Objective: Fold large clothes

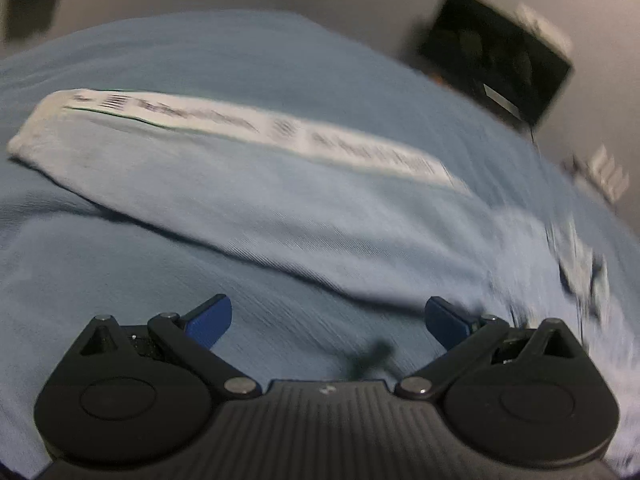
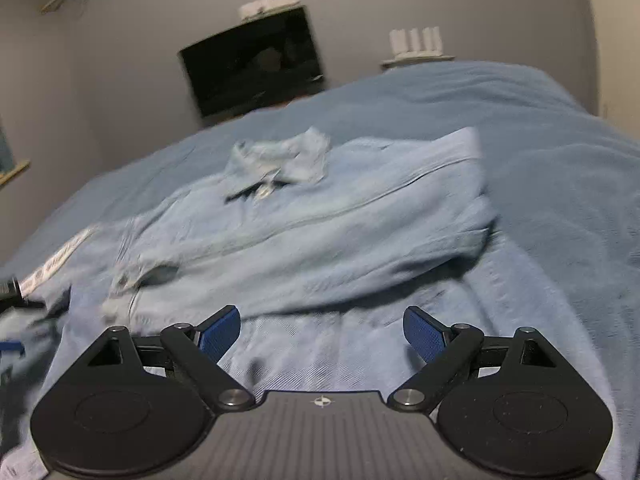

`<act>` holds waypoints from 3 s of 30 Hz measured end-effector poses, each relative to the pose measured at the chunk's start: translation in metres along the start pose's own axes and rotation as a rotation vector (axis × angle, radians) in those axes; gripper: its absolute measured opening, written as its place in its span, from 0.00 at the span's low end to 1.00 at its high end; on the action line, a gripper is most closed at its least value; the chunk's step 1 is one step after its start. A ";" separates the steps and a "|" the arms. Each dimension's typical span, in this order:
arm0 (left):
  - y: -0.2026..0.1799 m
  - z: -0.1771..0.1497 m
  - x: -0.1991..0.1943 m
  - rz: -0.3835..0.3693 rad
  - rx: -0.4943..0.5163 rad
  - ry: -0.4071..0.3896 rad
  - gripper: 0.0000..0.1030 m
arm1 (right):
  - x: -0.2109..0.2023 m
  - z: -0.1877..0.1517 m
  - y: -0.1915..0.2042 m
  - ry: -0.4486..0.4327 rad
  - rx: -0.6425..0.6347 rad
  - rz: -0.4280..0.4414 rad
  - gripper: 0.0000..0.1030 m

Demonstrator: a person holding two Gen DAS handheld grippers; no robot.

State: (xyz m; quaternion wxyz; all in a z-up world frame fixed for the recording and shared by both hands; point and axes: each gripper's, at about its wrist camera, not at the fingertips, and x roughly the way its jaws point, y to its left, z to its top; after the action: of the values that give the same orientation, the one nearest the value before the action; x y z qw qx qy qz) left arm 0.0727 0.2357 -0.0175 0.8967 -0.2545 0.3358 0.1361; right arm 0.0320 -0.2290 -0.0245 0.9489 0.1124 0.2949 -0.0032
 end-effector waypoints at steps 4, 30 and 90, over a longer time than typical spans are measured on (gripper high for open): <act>0.061 0.012 0.008 -0.033 -0.224 -0.027 1.00 | 0.000 -0.006 0.006 0.004 -0.022 0.016 0.87; 0.124 0.043 0.011 -0.168 -0.535 -0.418 0.00 | 0.025 -0.024 0.035 0.049 -0.156 0.043 0.92; -0.041 -0.007 0.011 -0.239 -0.005 0.004 0.76 | -0.008 0.000 0.178 -0.240 -0.867 0.127 0.18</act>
State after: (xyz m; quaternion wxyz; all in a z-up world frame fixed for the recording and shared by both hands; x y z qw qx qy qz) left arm 0.0944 0.1988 -0.0144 0.9052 -0.2951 0.3045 0.0286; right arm 0.0381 -0.0562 0.0180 0.9340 -0.2788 0.1496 0.1657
